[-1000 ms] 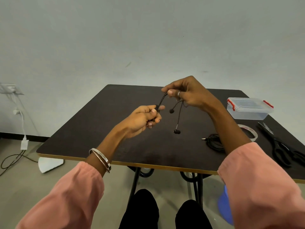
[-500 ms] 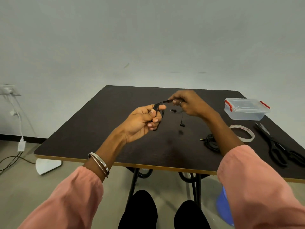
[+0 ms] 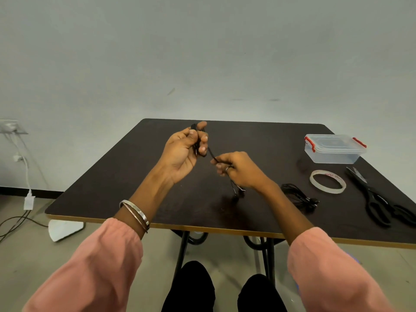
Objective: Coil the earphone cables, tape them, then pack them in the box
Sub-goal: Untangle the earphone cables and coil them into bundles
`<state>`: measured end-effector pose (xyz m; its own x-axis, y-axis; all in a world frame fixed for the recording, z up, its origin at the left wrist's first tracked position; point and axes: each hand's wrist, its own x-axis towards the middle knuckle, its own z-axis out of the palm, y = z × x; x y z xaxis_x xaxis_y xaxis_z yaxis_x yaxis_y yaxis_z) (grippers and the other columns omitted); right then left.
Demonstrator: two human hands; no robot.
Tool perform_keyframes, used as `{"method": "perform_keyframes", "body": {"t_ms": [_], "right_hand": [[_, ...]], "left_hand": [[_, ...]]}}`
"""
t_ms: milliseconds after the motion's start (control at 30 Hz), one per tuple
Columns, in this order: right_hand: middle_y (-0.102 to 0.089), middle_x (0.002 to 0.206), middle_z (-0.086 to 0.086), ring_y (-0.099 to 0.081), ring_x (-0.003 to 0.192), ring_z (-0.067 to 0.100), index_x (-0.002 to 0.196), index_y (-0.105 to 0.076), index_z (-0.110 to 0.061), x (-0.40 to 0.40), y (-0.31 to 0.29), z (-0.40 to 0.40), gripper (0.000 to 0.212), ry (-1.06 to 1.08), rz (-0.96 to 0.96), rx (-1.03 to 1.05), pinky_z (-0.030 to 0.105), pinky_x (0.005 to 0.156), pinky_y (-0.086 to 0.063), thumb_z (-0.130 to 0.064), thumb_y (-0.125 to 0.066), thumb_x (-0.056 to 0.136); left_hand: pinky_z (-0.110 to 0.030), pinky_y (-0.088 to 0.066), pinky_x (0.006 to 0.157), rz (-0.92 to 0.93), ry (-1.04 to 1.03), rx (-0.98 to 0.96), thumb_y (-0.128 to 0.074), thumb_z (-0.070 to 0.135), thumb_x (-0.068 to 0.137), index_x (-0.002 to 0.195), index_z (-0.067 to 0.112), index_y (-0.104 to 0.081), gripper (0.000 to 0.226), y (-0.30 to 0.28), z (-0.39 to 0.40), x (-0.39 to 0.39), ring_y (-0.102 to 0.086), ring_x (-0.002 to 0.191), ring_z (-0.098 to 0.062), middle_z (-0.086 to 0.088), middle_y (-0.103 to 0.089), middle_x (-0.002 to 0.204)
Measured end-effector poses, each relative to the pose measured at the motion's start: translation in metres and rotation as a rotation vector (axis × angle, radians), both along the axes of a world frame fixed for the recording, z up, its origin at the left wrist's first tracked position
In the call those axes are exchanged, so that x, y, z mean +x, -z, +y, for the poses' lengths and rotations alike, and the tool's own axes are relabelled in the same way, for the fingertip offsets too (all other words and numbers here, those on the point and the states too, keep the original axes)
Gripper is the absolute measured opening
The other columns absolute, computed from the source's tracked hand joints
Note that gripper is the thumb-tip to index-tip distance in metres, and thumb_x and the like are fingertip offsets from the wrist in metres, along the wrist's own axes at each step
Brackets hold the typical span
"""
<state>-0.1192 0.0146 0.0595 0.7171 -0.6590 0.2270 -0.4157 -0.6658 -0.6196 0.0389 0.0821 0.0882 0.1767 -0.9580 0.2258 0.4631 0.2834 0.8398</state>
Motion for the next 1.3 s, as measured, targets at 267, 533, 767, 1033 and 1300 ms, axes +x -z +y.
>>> {"method": "perform_keyframes", "body": {"t_ms": [267,533,767,1033,1300], "right_hand": [[-0.061,0.092,0.004,-0.06,0.082,0.011,0.125,-0.057,-0.002,0.009,0.012,0.038,0.033,-0.046,0.064,0.04,0.023,0.079,-0.052,0.001,-0.043,0.095],[-0.07,0.093,0.003,-0.062,0.078,0.01,0.114,-0.068,-0.009,0.0,-0.011,0.047,0.024,-0.059,-0.022,-0.201,0.01,0.07,-0.046,-0.011,-0.057,0.093],[-0.07,0.107,0.003,-0.062,0.1,0.013,0.113,-0.07,-0.017,-0.01,-0.05,0.015,0.033,-0.09,0.168,-0.31,0.015,0.079,-0.044,0.002,-0.058,0.089],[-0.064,0.09,-0.002,-0.05,0.1,0.026,0.093,-0.073,-0.024,-0.012,-0.044,-0.003,0.023,-0.177,0.335,-0.924,0.036,0.077,-0.03,-0.006,-0.066,0.082],[-0.07,0.085,0.007,-0.067,0.083,0.02,0.094,-0.076,-0.013,-0.008,-0.016,-0.003,0.036,-0.032,-0.149,-0.4,0.039,0.075,-0.056,0.012,-0.059,0.075]], "left_hand": [[-0.025,-0.058,0.066,0.088,-0.166,0.049,-0.035,0.01,0.104,0.12,-0.004,-0.049,0.025,0.003,-0.008,0.004,-0.072,0.072,-0.02,-0.009,-0.071,0.08],[-0.025,-0.057,0.07,-0.37,-0.239,0.143,-0.035,0.009,0.104,0.126,0.001,-0.043,0.025,0.021,-0.006,0.007,-0.072,0.071,-0.014,-0.011,-0.069,0.088],[-0.023,-0.047,0.063,-0.684,0.103,0.139,-0.035,0.011,0.104,0.116,0.001,-0.058,0.027,0.035,0.007,-0.002,-0.053,0.063,-0.011,-0.002,-0.064,0.076],[-0.025,-0.028,0.055,-0.501,0.381,0.303,-0.034,0.015,0.104,0.122,-0.006,-0.057,0.036,0.043,0.011,-0.011,-0.03,0.054,-0.008,-0.001,-0.046,0.067],[-0.024,-0.043,0.054,-0.294,0.333,0.229,-0.037,0.009,0.102,0.079,0.006,-0.051,0.027,0.045,0.009,-0.011,-0.045,0.064,-0.015,-0.002,-0.051,0.07]]}}
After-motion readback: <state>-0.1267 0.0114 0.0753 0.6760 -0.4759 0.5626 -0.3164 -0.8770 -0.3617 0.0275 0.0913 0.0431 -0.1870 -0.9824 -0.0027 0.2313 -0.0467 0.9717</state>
